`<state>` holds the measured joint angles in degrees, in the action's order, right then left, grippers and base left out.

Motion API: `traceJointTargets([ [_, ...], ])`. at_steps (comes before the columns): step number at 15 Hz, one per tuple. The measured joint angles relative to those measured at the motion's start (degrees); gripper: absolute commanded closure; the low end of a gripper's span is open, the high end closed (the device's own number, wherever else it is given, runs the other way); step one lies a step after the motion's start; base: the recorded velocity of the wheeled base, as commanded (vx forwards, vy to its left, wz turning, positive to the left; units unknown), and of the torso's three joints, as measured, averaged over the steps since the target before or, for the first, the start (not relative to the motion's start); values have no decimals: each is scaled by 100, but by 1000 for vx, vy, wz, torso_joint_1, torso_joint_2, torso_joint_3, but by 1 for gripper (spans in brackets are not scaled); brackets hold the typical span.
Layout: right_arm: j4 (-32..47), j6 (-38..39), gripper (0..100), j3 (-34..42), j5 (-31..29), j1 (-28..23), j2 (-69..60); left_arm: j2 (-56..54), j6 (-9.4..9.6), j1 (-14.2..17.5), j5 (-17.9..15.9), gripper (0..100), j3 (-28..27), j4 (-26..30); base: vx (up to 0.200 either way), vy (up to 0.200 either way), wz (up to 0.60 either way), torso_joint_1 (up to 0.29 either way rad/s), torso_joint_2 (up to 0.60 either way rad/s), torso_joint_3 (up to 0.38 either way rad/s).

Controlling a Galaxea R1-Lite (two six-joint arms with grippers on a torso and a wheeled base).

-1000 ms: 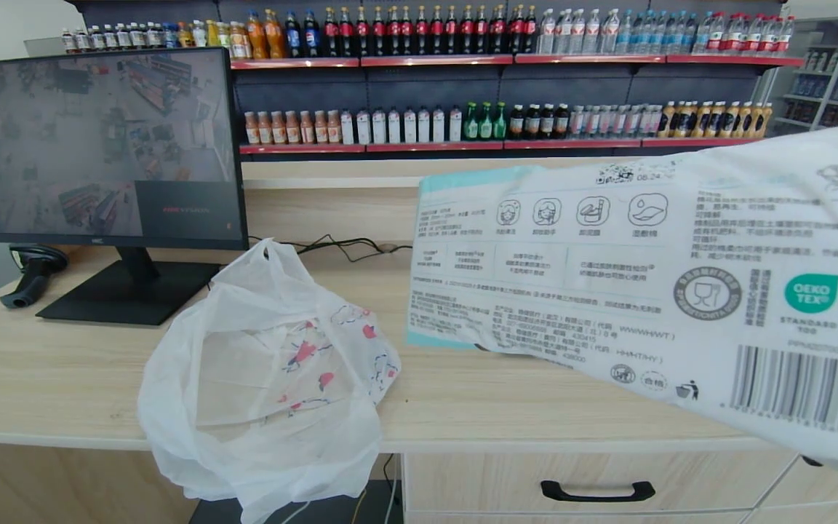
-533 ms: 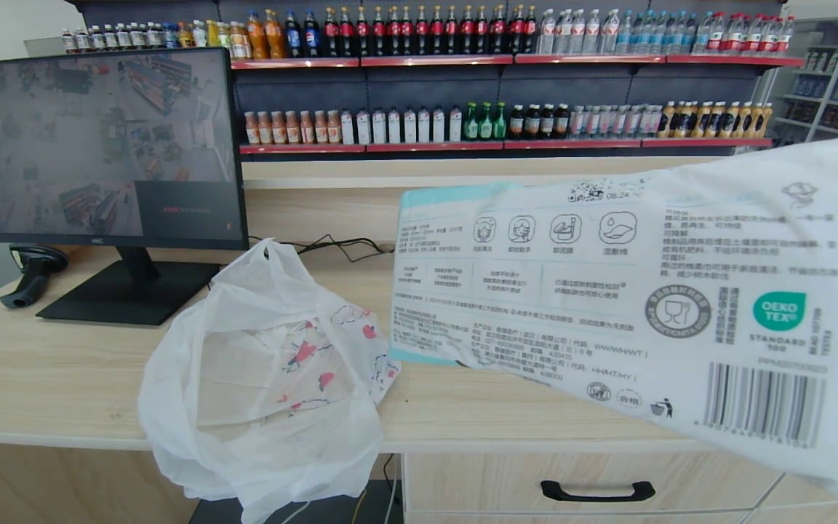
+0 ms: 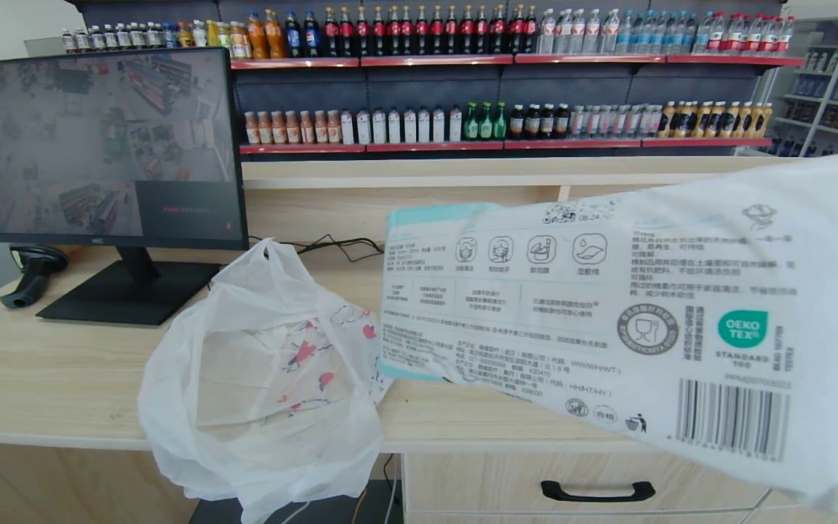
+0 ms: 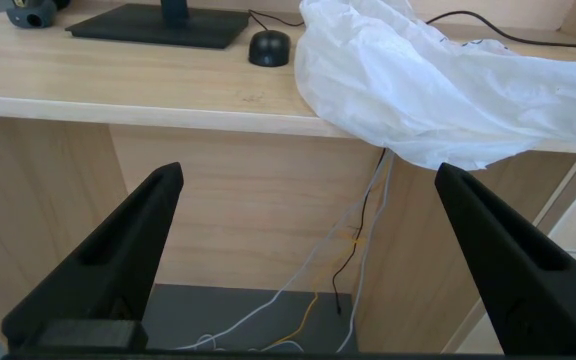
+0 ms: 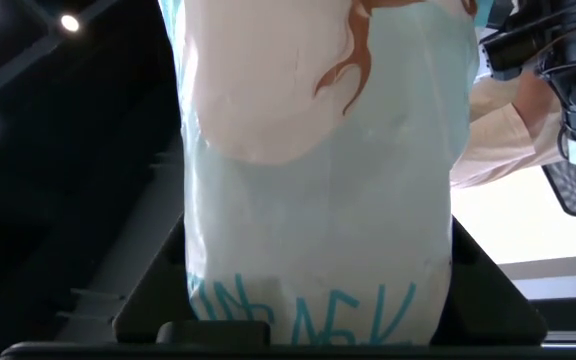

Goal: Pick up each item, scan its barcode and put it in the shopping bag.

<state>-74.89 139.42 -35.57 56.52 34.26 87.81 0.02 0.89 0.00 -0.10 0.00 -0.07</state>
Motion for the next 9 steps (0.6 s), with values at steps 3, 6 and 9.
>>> traceJointTargets([
  [3,-29,-90,100,313,-7,-79,-60,0,0,0,0,0,0,0,0,0,0,0,0,0],
  [6,-523,-1688,100,964,96,-291,-104,0,0,0,2,0,0,0,0,0,0,0,0,0],
  [9,-769,-4259,100,1871,413,-474,-137,0,0,0,0,0,0,0,0,0,0,0,0,0],
])
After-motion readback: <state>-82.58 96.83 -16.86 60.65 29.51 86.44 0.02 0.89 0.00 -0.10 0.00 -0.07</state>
